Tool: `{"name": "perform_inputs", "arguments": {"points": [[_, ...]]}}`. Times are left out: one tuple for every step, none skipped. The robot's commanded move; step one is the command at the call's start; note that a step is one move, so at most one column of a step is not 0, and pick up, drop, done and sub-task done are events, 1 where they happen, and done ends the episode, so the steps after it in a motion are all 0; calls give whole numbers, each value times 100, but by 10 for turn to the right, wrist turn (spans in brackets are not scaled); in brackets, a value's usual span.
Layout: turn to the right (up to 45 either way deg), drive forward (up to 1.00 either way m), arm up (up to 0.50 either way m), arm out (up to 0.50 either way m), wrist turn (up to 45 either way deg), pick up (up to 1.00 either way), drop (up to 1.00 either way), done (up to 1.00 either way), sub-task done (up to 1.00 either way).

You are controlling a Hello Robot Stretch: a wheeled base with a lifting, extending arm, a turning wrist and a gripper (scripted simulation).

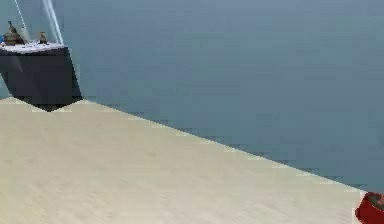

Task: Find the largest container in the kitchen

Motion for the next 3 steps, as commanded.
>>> {"name": "perform_inputs", "arguments": {"points": [[-450,0,0,0,0,0,0,0,0],[-180,0,0,0,0,0,0,0,0],[0,100,0,0,0,0,0,0,0]]}}
